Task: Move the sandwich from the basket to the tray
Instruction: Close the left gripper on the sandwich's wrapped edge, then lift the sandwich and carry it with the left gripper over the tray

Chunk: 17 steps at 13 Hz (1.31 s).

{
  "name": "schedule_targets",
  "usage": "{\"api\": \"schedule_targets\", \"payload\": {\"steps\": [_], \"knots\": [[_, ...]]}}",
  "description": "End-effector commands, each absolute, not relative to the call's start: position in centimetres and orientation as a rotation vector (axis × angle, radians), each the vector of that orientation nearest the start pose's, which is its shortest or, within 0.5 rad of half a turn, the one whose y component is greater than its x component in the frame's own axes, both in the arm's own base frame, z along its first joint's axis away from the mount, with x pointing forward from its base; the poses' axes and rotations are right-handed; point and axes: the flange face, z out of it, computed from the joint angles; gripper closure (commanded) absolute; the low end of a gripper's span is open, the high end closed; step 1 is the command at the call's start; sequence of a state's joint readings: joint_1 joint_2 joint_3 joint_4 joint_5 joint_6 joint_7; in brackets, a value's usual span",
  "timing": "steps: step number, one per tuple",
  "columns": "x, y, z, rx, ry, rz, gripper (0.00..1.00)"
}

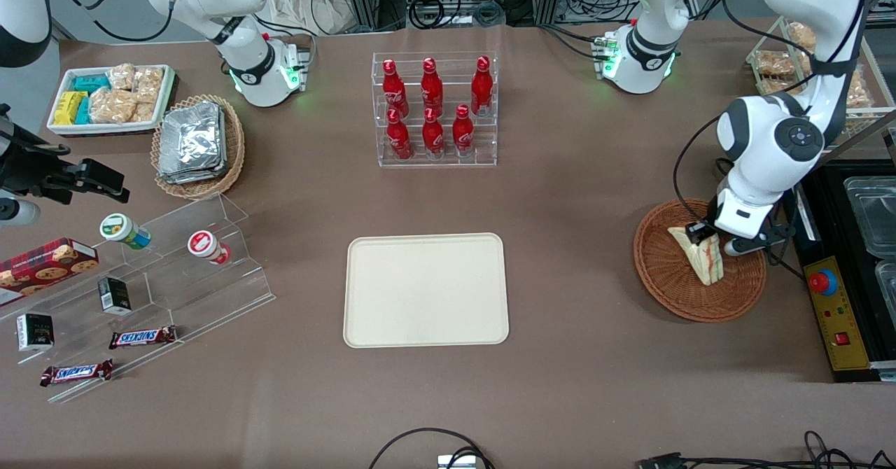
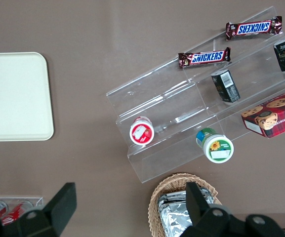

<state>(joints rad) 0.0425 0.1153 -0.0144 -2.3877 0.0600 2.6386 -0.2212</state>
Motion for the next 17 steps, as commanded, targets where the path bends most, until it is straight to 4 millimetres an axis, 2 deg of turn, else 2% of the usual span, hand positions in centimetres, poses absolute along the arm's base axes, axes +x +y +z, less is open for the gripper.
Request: {"api": "schedule_targets", "payload": {"steps": [1,4,6,7,10,13,15,17], "knots": [[51.6,0.9,29.8,-3.102,-0.083,-0.233,0.92],[52.5,-0.8,31.3,-3.08,0.224,-0.281,0.92],[53.5,-2.0,32.9,-3.072,0.316,-0.29,0.92],[54.7,-3.3,34.6,-3.076,0.342,-0.273,0.92],[57.5,-5.6,40.2,-3.091,0.374,-0.152,0.91],[58.9,-8.4,45.0,-3.148,0.362,-0.123,0.91],[59.6,-11.4,47.9,-3.166,0.341,-0.1,0.9],[60.7,-14.8,49.4,-3.195,0.312,-0.104,0.9]]}}
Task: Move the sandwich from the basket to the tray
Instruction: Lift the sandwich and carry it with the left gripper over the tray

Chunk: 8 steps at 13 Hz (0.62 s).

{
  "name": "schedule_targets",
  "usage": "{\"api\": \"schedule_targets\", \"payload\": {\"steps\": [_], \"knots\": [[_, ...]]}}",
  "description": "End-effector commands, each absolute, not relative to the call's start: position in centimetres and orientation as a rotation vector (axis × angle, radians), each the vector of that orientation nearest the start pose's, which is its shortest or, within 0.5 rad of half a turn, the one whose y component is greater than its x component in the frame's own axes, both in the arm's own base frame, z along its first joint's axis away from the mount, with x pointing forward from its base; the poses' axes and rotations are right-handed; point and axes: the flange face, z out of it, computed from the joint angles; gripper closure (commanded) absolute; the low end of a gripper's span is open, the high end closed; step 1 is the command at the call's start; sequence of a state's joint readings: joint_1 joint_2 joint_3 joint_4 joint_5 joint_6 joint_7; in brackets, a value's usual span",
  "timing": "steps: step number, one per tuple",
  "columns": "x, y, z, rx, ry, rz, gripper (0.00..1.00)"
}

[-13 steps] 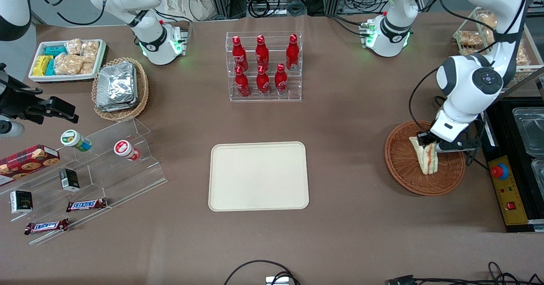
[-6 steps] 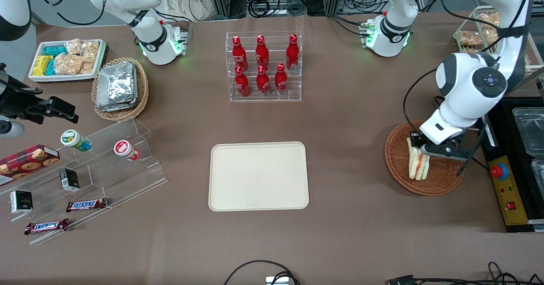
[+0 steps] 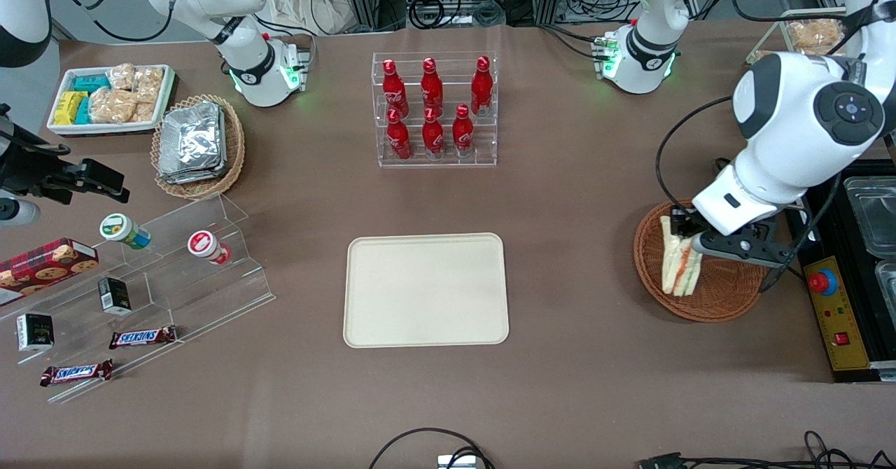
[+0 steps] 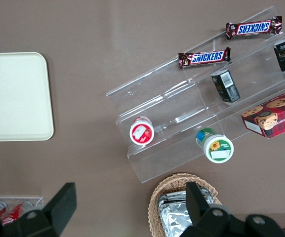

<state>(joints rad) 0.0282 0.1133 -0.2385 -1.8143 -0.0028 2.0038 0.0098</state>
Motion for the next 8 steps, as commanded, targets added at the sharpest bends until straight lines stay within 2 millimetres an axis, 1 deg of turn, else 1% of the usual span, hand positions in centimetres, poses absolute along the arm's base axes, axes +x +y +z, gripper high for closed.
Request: {"api": "schedule_targets", "payload": {"steps": [1,3,8], "knots": [[60.9,-16.8,49.5,-3.203,0.307,-0.092,0.91],[60.9,-20.6,49.4,-3.221,0.265,-0.084,0.9],[61.2,-28.7,46.9,-3.208,0.148,-0.081,0.9]]}}
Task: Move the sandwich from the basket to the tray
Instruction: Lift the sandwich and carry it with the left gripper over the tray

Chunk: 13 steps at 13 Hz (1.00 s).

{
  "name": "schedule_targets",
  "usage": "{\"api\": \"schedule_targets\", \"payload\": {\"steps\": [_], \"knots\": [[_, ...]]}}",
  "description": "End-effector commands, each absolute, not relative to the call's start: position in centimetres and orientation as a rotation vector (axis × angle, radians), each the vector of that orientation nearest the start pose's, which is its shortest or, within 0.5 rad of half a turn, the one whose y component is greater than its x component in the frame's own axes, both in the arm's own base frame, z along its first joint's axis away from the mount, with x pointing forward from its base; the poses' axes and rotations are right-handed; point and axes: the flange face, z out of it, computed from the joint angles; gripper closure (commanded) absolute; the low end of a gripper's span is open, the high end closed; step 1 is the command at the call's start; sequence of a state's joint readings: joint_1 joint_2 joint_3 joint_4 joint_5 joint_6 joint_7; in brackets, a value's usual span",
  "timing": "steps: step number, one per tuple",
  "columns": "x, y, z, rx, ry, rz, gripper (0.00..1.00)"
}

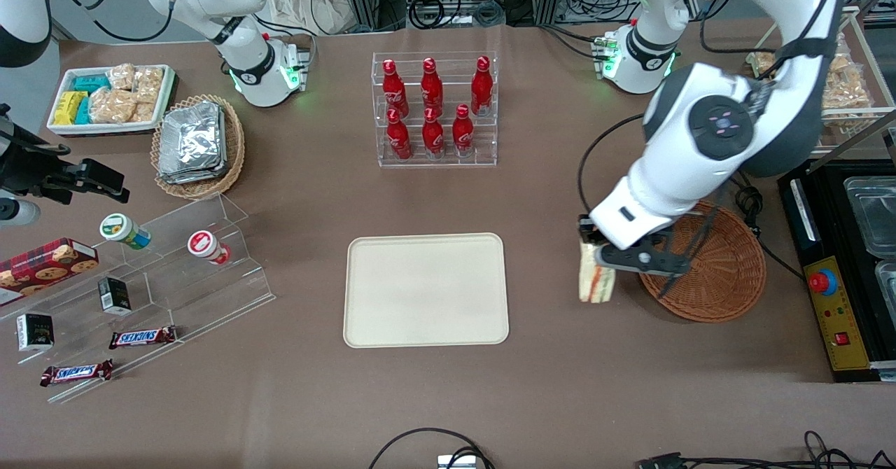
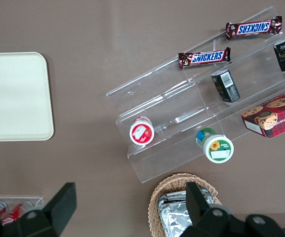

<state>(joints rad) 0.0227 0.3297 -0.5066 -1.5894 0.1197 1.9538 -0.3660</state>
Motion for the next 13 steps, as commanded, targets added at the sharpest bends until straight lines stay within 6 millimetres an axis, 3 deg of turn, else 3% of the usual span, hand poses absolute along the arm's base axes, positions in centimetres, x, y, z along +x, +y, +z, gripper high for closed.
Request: {"api": "schedule_targets", "payload": {"steps": [1,3,5,7,11,13], "knots": [[60.9,-30.5,46.0,-3.192,0.144,-0.083,0.9],[60.9,-33.2,44.5,-3.186,0.114,-0.099,0.9],[59.5,-38.8,42.7,-3.155,0.192,-0.13,0.9],[59.0,-42.0,39.0,-3.114,0.185,-0.137,0.9],[58.7,-45.7,34.1,-3.127,0.225,-0.107,0.89],[58.2,-47.8,30.6,-3.082,0.246,-0.147,0.89]]}}
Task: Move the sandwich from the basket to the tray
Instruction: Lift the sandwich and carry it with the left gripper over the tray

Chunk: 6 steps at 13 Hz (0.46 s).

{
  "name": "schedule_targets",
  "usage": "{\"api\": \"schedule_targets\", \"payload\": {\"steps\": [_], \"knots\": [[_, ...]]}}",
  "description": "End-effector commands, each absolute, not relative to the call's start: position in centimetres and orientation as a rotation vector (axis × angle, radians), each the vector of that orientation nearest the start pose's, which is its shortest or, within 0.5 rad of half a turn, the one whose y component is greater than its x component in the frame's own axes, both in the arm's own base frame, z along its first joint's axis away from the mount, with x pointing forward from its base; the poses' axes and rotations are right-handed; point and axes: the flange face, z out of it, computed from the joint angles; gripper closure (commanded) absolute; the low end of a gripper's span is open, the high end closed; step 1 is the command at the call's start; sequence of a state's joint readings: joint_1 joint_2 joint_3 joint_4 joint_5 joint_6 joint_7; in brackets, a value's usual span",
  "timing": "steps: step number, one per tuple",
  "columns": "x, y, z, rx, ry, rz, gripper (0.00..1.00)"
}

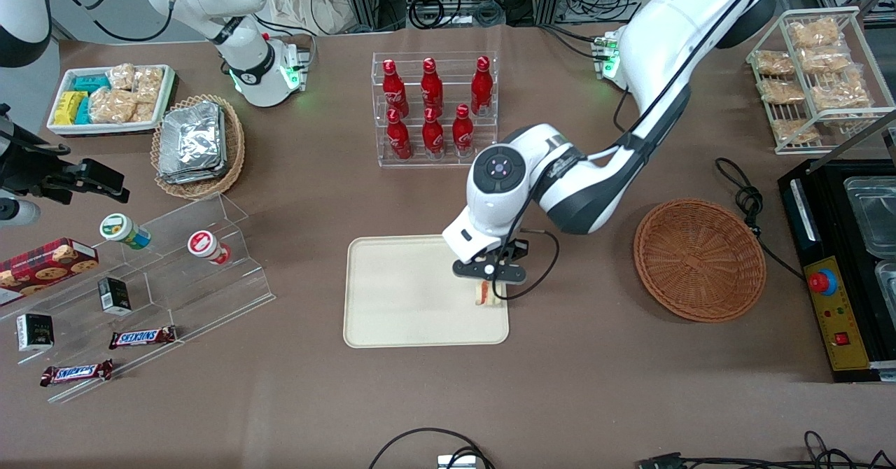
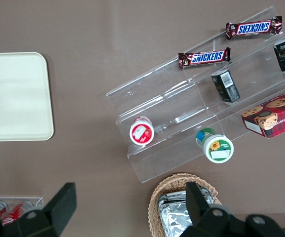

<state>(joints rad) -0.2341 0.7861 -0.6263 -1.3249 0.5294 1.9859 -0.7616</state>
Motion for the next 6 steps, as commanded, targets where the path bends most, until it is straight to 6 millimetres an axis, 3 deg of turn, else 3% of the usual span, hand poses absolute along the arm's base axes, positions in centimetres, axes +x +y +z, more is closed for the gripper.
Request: {"api": "schedule_targets", "payload": {"steps": [1,3,6], "knots": [[58.1,-48.6,28.8,-3.081,0.241,-0.16,0.89],[58.1,-49.2,26.4,-3.095,0.222,-0.167,0.89],[58.0,-49.2,24.5,-3.1,0.214,-0.143,0.89]]}}
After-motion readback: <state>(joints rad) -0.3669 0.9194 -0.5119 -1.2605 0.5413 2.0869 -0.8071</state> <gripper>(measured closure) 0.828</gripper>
